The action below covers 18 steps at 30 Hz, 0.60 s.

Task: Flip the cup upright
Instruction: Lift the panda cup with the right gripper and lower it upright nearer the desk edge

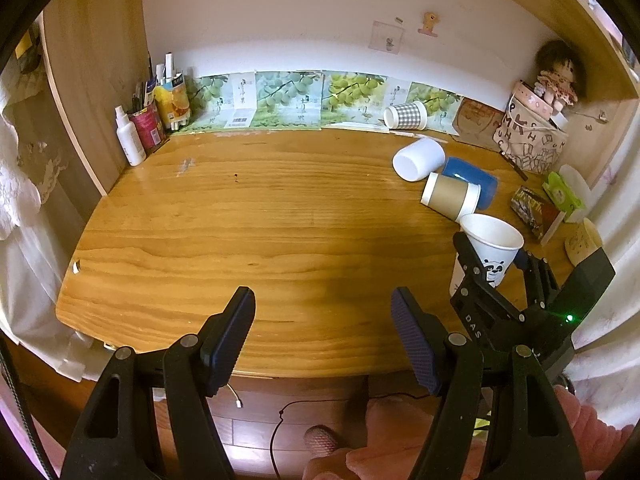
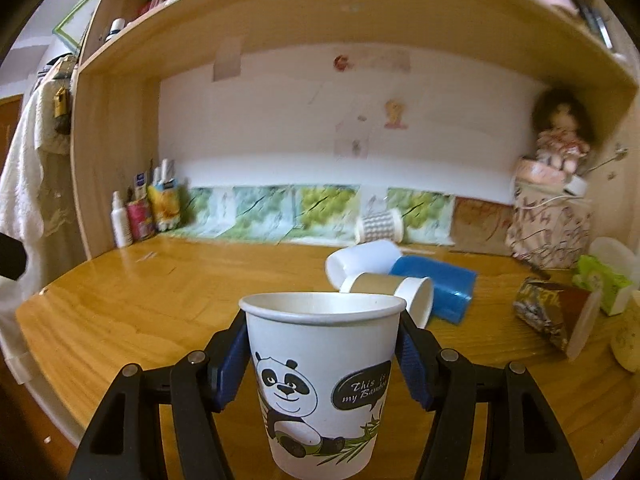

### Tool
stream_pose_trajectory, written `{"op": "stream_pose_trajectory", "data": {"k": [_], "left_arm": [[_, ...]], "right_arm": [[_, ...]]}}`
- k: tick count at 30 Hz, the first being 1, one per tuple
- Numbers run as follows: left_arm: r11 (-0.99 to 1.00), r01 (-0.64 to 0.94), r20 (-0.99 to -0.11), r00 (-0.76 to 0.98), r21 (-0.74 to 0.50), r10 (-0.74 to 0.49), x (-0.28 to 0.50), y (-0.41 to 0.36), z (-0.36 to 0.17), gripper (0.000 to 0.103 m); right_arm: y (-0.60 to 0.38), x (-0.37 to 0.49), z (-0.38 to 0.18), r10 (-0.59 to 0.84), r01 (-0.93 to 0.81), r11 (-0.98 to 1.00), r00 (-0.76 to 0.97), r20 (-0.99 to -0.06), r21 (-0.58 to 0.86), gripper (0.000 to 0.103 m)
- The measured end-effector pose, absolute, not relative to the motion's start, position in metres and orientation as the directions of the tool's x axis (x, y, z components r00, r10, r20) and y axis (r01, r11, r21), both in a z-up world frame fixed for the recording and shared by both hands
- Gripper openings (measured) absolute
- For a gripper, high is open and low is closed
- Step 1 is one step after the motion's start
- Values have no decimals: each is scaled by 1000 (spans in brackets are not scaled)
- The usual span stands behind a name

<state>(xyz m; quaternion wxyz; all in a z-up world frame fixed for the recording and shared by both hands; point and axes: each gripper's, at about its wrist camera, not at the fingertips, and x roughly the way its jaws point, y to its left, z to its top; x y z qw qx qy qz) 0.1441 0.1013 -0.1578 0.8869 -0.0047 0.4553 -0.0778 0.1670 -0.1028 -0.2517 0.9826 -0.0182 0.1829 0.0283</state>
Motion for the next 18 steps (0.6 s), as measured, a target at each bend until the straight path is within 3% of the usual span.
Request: {"op": "stream_pose_trajectory", "data": {"k": [8, 18], "left_arm": [[986, 156, -801, 582, -62, -142, 139, 106, -160, 74], [981, 186, -800, 579, -58, -157, 133, 106, -162, 74]], "right_arm": [[-104, 167, -264, -20, 24, 1000, 947, -319, 9, 67], [-103, 166, -281, -30, 42, 999, 935, -352, 28, 68]]}}
